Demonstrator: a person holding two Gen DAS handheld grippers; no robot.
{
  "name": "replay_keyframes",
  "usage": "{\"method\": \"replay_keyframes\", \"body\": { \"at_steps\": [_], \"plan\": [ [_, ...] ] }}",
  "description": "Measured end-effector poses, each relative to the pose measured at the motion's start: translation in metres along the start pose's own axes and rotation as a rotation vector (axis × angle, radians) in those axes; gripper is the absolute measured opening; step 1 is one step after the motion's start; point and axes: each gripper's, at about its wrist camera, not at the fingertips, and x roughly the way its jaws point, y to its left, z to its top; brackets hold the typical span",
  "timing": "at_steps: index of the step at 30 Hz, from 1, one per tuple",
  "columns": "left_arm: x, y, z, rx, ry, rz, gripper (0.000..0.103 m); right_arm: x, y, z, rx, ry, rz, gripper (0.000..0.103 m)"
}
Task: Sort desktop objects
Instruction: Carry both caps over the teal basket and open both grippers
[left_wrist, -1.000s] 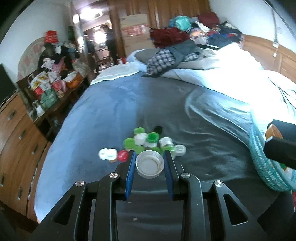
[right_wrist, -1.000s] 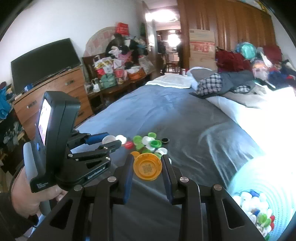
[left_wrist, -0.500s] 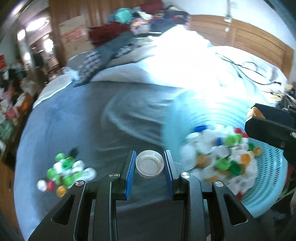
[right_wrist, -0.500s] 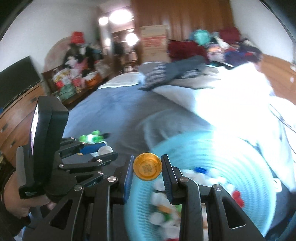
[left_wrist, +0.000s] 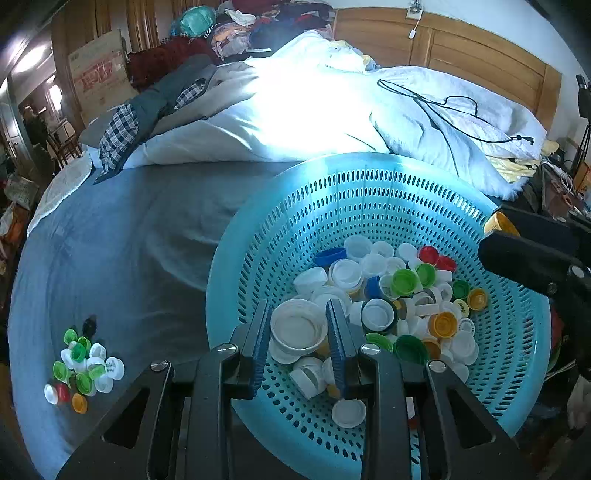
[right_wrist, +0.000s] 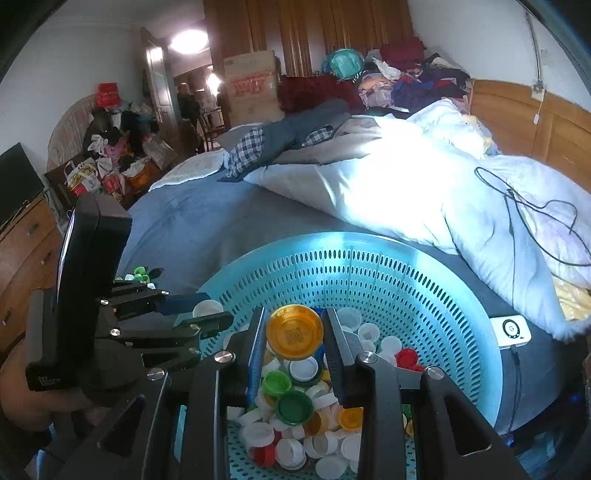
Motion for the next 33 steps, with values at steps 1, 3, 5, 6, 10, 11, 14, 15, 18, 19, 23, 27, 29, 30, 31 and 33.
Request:
{"method": "replay_keyframes", "body": {
  "at_steps": [1, 3, 5, 6, 10, 11, 14, 15, 18, 19, 23, 27, 29, 30, 31, 33],
  "plan": [
    [0.0004, 0.0006, 0.0001, -0.002, 0.003, 0.000, 0.025, 0.0008, 0.0004, 0.0009, -0.001, 0.000, 0.003, 0.033],
    [0.0026, 0.0013, 0.0000, -0.001, 0.007, 0.002, 0.025, 0.0031, 0.0029, 0.0017, -0.002, -0.001, 0.009, 0.033],
    [0.0036, 0.0006, 0.0001, -0.002, 0.009, 0.004, 0.025, 0.0037, 0.0040, 0.0006, -0.002, -0.002, 0.013, 0.033],
    [0.0050, 0.0000, -0.0001, -0.003, 0.009, 0.004, 0.025, 0.0044, 0.0045, 0.0009, -0.002, -0.002, 0.015, 0.033],
    [0.0067, 0.0003, -0.0006, -0.005, 0.012, 0.001, 0.025, 0.0049, 0.0056, 0.0024, -0.006, -0.003, 0.019, 0.033],
    [0.0069, 0.0006, -0.0006, -0.006, 0.011, 0.000, 0.025, 0.0053, 0.0060, 0.0022, -0.007, -0.002, 0.018, 0.033],
    [0.0074, 0.0005, 0.0001, -0.008, 0.009, -0.003, 0.025, 0.0057, 0.0064, 0.0016, -0.006, 0.004, 0.017, 0.033],
    [0.0076, 0.0006, 0.0001, -0.008, 0.009, -0.004, 0.025, 0.0060, 0.0061, 0.0008, -0.007, 0.005, 0.017, 0.033],
    [0.0076, 0.0002, 0.0001, -0.007, 0.008, -0.007, 0.025, 0.0061, 0.0082, -0.0007, -0.006, 0.009, 0.016, 0.033],
    [0.0075, -0.0001, 0.0002, -0.007, 0.007, -0.008, 0.025, 0.0066, 0.0082, -0.0008, -0.006, 0.010, 0.016, 0.033],
    [0.0058, 0.0005, 0.0009, -0.008, 0.004, -0.008, 0.025, 0.0057, 0.0087, -0.0010, -0.006, 0.008, 0.015, 0.033],
    [0.0031, 0.0019, 0.0012, -0.006, -0.007, -0.007, 0.025, 0.0052, 0.0094, -0.0011, -0.007, 0.006, 0.012, 0.033],
    [0.0018, 0.0036, 0.0015, -0.013, -0.012, -0.005, 0.026, 0.0045, 0.0095, -0.0008, -0.009, 0.000, 0.004, 0.040],
    [0.0013, 0.0053, 0.0016, -0.014, -0.014, -0.005, 0.026, 0.0043, 0.0085, -0.0003, -0.007, -0.004, 0.002, 0.045],
    [0.0010, 0.0062, 0.0015, -0.016, -0.017, -0.003, 0.029, 0.0040, 0.0085, -0.0001, -0.007, -0.006, 0.000, 0.050],
    [0.0003, 0.0093, 0.0005, -0.023, -0.022, -0.003, 0.033, 0.0044, 0.0093, 0.0009, -0.009, -0.006, -0.004, 0.051]
  ]
}}
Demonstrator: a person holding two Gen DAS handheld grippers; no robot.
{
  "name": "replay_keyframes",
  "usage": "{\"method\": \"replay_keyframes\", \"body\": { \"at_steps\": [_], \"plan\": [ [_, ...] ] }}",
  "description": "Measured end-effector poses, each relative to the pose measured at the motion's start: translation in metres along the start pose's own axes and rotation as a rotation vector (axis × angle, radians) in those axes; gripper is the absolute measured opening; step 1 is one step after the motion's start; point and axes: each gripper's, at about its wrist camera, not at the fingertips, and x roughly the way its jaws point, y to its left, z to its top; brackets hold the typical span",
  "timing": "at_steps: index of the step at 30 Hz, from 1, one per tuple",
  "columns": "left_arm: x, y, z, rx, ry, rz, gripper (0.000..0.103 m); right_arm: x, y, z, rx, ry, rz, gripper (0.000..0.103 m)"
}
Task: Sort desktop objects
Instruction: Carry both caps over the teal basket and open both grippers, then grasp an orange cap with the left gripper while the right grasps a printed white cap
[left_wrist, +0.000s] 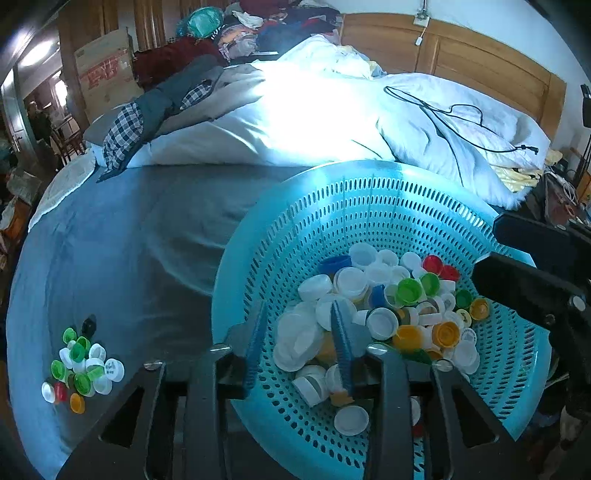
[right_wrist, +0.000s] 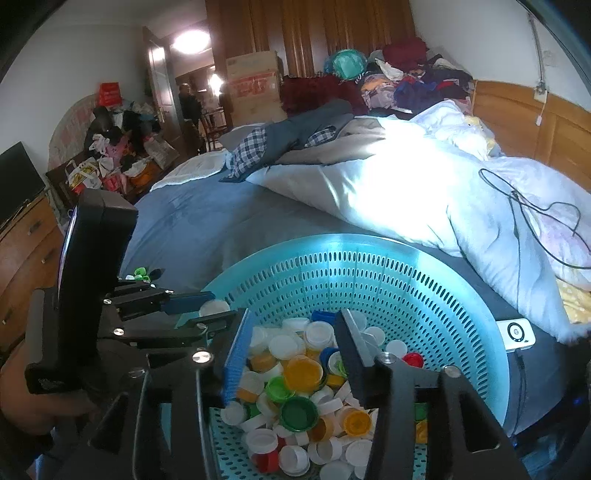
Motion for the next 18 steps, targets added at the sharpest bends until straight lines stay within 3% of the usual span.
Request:
{"method": "replay_keyframes", "body": {
  "at_steps": [5, 7, 10, 16, 18],
  "plan": [
    [-0.001, 0.018, -0.010, -0.030, -0.011, -0.008, 0.037, 0.002, 0.011, 0.003, -0.011, -0.001, 0.010, 0.053],
    [-0.002, 0.042, -0.025, -0.091, -0.021, -0.031, 0.042, 0.003, 0.019, 0.004, -0.025, -0.006, 0.029, 0.056],
    [-0.010, 0.098, -0.066, -0.198, -0.057, 0.016, 0.046, 0.008, 0.039, 0.004, -0.065, -0.008, 0.073, 0.063],
    [-0.022, 0.235, -0.177, -0.465, 0.000, 0.203, 0.046, 0.029, 0.090, 0.001, -0.141, 0.023, 0.168, 0.065],
    [-0.017, 0.267, -0.205, -0.517, 0.040, 0.216, 0.046, 0.036, 0.108, -0.001, -0.169, 0.034, 0.195, 0.065]
  ]
}}
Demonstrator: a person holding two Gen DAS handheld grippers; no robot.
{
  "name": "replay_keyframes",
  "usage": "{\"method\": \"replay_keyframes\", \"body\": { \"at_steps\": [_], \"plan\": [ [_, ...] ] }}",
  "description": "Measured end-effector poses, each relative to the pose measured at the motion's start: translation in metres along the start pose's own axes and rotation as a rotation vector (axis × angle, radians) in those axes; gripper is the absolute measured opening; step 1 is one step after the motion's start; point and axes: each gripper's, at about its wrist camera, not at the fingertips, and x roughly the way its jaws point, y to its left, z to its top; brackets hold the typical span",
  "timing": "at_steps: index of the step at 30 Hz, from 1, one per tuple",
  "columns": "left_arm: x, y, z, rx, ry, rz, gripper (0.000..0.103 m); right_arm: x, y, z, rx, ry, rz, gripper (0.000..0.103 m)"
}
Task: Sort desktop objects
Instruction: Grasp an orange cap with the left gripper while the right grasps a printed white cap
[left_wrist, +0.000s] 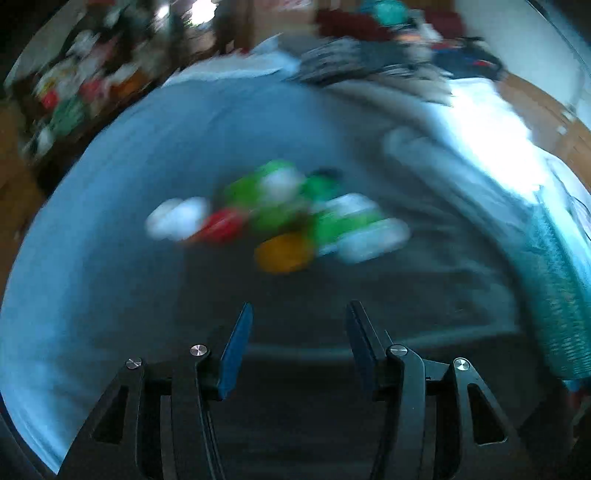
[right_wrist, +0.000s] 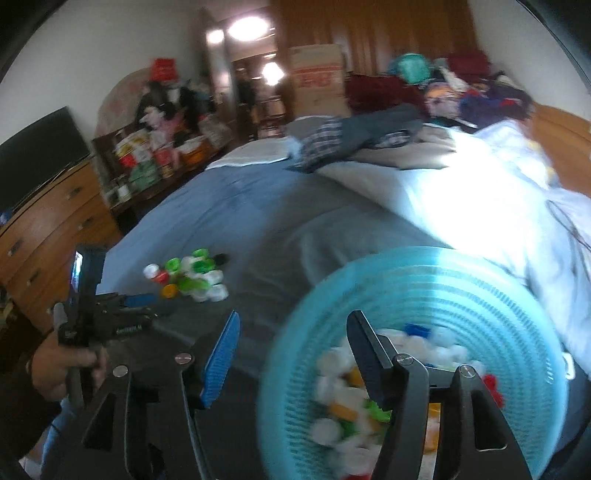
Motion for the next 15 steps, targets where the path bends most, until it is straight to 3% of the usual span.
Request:
{"method": "replay_keyframes", "body": {
  "at_steps": [6, 13, 15],
  "plan": [
    [0.018, 0.001, 0.005, 0.092, -0.016, -0.062, 0.046, 0.036, 0.044, -0.001, -0.063, 0.057, 0.074, 0.065],
    [0.042, 0.002, 0.030, 0.095, -0.037, -0.064, 0.046, 0.063, 0.069, -0.012, -0.088, 0.124, 0.101, 0.065],
    [0.043, 0.002, 0.034, 0.105, -0.038, -0.063, 0.039, 0.072, 0.074, -0.014, -0.086, 0.139, 0.113, 0.065]
  ]
}}
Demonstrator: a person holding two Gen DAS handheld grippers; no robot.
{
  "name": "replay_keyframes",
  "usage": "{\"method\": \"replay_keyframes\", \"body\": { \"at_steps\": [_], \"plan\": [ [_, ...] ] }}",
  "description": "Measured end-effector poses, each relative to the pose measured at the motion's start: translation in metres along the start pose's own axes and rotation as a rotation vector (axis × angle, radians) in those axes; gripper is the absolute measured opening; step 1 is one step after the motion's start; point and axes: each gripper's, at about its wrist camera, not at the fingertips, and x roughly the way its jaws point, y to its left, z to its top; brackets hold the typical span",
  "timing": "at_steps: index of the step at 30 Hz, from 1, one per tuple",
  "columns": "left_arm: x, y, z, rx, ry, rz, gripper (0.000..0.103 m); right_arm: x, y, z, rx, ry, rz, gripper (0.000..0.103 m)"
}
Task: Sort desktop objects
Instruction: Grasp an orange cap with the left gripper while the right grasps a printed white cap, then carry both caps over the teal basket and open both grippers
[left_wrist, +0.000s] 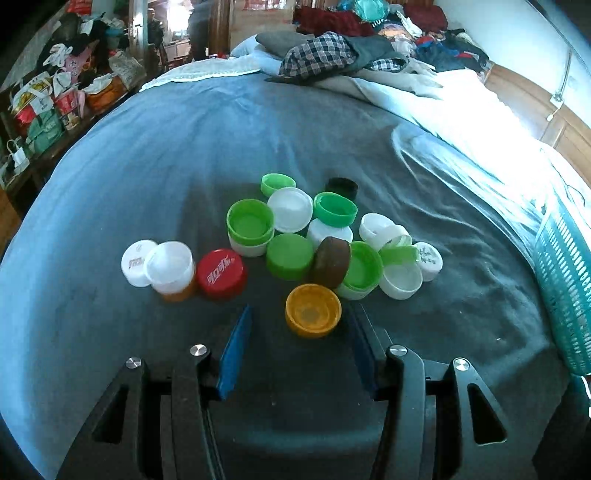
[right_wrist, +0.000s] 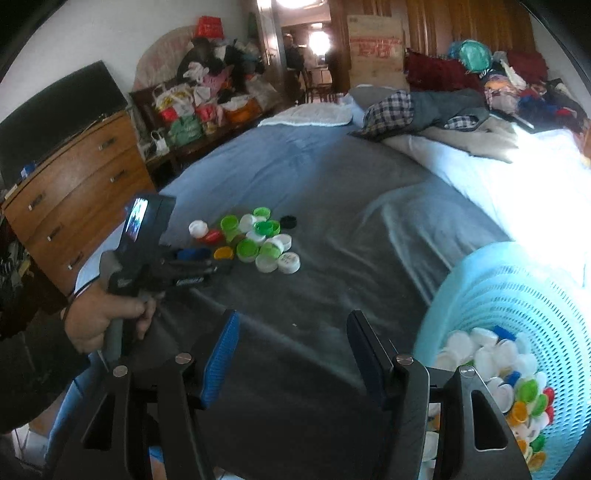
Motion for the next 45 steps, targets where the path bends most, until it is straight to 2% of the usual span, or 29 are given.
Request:
{"method": "replay_keyframes", "body": {
  "at_steps": [1, 4, 7, 10, 14, 19, 22, 26, 28, 30, 34, 38, 40, 45],
  "plan": [
    [-0.002, 0.000, -0.001, 0.002, -0.005, -0.002, 0.025, 0.005, 0.003, 0.001, -0.003, 0.005, 0.009, 0.065],
    [-0.009, 0.005, -0.006, -0.028, -0.032, -0.028, 0.025, 0.022, 0.014, 0.006, 0.000, 0.007, 0.054, 0.048],
    [-0.010, 0.011, -0.012, -0.059, -0.051, -0.046, 0.025, 0.055, 0.024, 0.014, -0.021, 0.030, 0.075, 0.047],
    [-0.008, 0.013, -0.012, -0.069, -0.060, -0.058, 0.025, 0.101, 0.025, 0.026, -0.055, 0.052, 0.034, 0.046],
    [-0.006, 0.016, -0.012, -0.081, -0.062, -0.069, 0.025, 0.155, 0.010, 0.028, -0.053, 0.097, -0.029, 0.031],
    [-0.005, 0.019, -0.013, -0.098, -0.064, -0.086, 0.025, 0.187, 0.004, 0.029, -0.064, 0.096, -0.024, 0.032],
    [-0.004, 0.020, -0.012, -0.104, -0.063, -0.090, 0.025, 0.194, 0.003, 0.037, -0.073, 0.093, -0.019, 0.039],
    [-0.004, 0.020, -0.013, -0.109, -0.060, -0.092, 0.025, 0.204, 0.003, 0.043, -0.090, 0.102, -0.015, 0.040],
    [-0.004, 0.019, -0.013, -0.104, -0.059, -0.087, 0.025, 0.206, 0.003, 0.043, -0.091, 0.110, -0.017, 0.040],
    [-0.005, 0.018, -0.013, -0.098, -0.061, -0.078, 0.025, 0.204, 0.006, 0.044, -0.098, 0.119, -0.014, 0.032],
    [-0.013, 0.010, -0.015, -0.077, -0.068, -0.013, 0.025, 0.183, 0.011, 0.040, -0.068, 0.121, -0.003, 0.032],
    [-0.029, 0.007, -0.024, -0.124, -0.044, 0.007, 0.025, 0.135, 0.024, 0.024, -0.016, 0.082, 0.022, 0.032],
    [-0.045, -0.003, -0.030, -0.113, -0.053, 0.019, 0.025, 0.108, 0.030, 0.014, -0.008, 0.060, 0.028, 0.032],
    [-0.083, -0.035, -0.025, -0.081, -0.088, -0.007, 0.025, 0.050, 0.028, 0.010, -0.017, -0.009, 0.010, 0.032]
  ]
}}
